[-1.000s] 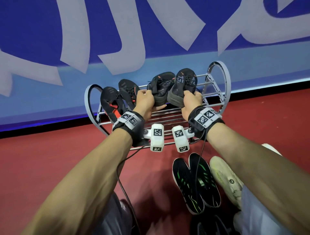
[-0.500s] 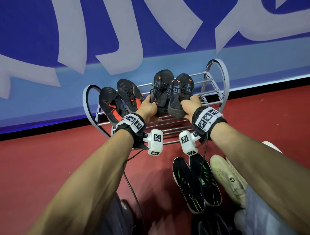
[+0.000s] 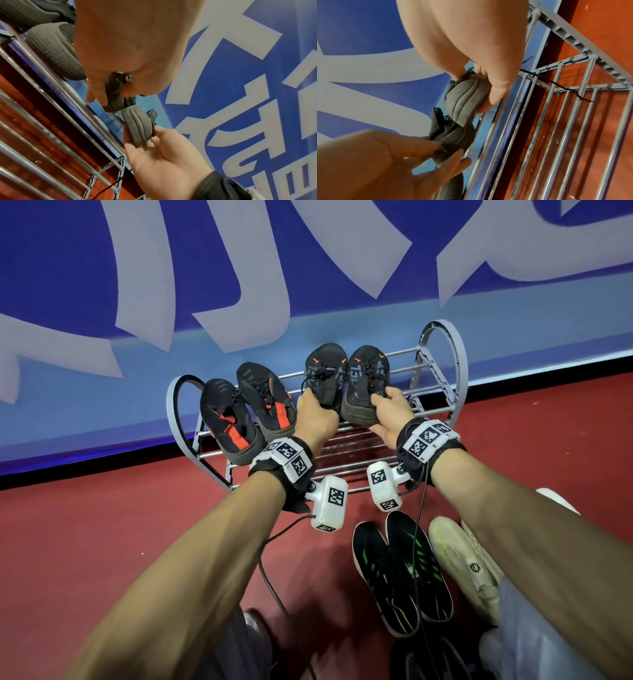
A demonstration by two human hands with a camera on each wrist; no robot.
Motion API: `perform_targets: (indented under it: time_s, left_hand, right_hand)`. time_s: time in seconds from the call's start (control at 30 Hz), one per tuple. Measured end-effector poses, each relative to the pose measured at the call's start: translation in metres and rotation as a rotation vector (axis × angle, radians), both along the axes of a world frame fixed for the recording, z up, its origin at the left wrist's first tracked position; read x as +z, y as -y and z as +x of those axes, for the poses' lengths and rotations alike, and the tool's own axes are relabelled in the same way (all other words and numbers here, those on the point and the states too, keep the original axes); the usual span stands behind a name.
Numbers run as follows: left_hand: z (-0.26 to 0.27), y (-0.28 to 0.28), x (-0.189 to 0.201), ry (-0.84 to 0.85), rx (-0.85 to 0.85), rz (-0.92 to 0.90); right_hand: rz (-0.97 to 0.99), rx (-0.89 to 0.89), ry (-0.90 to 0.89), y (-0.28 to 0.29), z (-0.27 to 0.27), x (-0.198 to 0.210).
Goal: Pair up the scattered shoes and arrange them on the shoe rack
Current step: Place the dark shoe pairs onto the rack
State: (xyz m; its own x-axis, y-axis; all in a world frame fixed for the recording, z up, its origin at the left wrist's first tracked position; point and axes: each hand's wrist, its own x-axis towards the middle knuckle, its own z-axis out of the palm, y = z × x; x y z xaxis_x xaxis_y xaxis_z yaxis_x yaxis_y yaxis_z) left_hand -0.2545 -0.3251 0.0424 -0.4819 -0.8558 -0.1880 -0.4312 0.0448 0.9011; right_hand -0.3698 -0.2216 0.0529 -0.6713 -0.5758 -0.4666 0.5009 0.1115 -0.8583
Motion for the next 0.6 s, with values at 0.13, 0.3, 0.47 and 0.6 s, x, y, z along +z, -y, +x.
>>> perform_targets:
  time_s: [0.13, 0.3, 0.47, 0.6]
  left_hand:
    - [0.013, -0.022, 0.034, -0.027, -0.018, 0.039]
    - [0.011, -0.028, 0.039, 0.071, -0.004, 0.040]
    - [0.012, -0.015, 0.034, 0.147, 0.063, 0.087]
    - [0.004, 0.008, -0.002, 0.236, 0.049, 0.105]
  right_hand:
    - [0.014, 0.034, 0.000, -0.004, 0.002, -0.003]
    - [0.047, 0.039, -0.025, -0.006, 0.006, -0.005]
    - [0.074, 0.002, -0.035, -0.003, 0.008, -0.001]
    - [0.092, -0.037, -0.051, 0.002, 0.012, 0.003]
